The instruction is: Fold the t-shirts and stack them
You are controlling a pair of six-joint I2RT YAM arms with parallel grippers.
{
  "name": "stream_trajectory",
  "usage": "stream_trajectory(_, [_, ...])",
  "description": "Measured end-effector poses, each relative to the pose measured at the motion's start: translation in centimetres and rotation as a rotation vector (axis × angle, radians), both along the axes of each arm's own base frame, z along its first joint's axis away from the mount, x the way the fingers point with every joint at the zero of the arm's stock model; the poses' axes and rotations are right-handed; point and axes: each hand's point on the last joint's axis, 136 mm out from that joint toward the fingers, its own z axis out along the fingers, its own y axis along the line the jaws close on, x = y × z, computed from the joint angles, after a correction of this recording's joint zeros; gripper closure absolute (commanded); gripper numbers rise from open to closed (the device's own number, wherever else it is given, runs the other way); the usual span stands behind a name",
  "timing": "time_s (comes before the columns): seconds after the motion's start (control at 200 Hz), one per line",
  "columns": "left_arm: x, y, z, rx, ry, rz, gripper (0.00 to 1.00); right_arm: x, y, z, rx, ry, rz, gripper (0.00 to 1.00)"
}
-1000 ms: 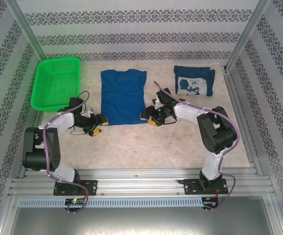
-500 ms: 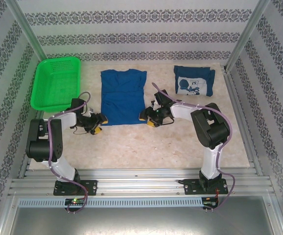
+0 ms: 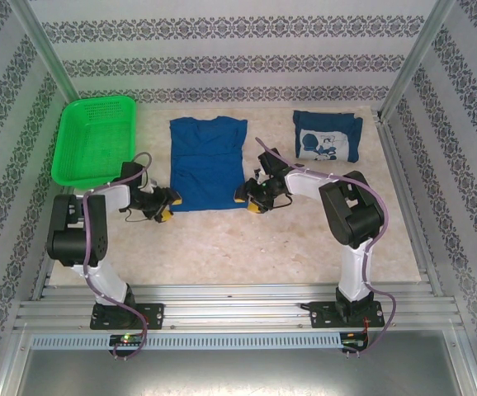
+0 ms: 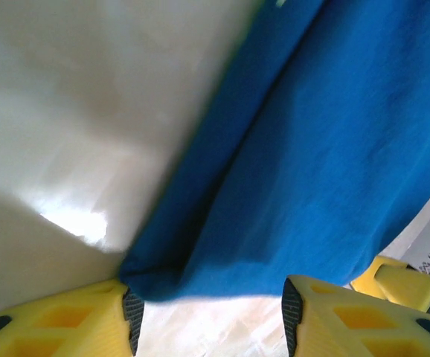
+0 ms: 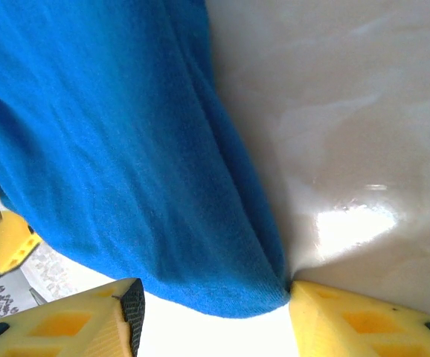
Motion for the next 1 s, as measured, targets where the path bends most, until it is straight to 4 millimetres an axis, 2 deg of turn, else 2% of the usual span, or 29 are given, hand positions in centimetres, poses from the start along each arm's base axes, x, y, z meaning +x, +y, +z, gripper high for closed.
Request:
stream_trajectory(0.11, [1.3, -0.1, -0.2, 0.008, 0.003, -0.003, 0.55, 0.0, 0.0, -0.1, -0.006, 0.013, 0.000, 0.47])
stream_trajectory(0.22, [1.6, 0.0, -0.6, 0.018, 0.031, -0.008, 0.70, 0.2, 0.1, -0.1, -0.010, 0.022, -0.001, 0.55])
stream_trajectory(0.335, [1.3, 0.3, -1.0, 0.045, 0.042, -0.018, 0.84, 0.6, 0.8, -0.4, -0.004, 0.004, 0.007, 0.84])
stream_trajectory(0.43, [1.2, 0.4, -1.0, 0.064, 0.029, -0.034, 0.94, 0.6, 1.6, -0.4, 0.005, -0.008, 0.017, 1.00])
stream_trajectory(0.48, [1.3, 0.7, -0.7, 0.085, 0.010, -0.039, 1.00, 0.5, 1.9, -0.4, 0.007, -0.012, 0.025, 1.00])
stream_trajectory(0.575, [1.0, 1.1, 0.4, 0.125, -0.041, -0.056, 1.00, 0.4, 1.9, -0.3, 0.006, -0.012, 0.018, 1.00])
stream_trajectory(0.754, [-2.2, 1.5, 3.1, 0.176, -0.115, -0.064, 1.00, -1.5, 0.8, 1.4, 0.008, -0.014, -0.008, 1.00])
stream_trajectory(0.874, [-4.7, 1.5, 2.7, 0.187, -0.097, -0.065, 1.00, -2.7, 0.9, 3.0, 0.019, -0.033, -0.006, 1.00])
stream_trajectory(0.999, [-7.2, 1.7, 2.1, 0.201, -0.062, -0.059, 1.00, -4.8, 1.2, 3.5, 0.017, -0.023, 0.004, 1.00])
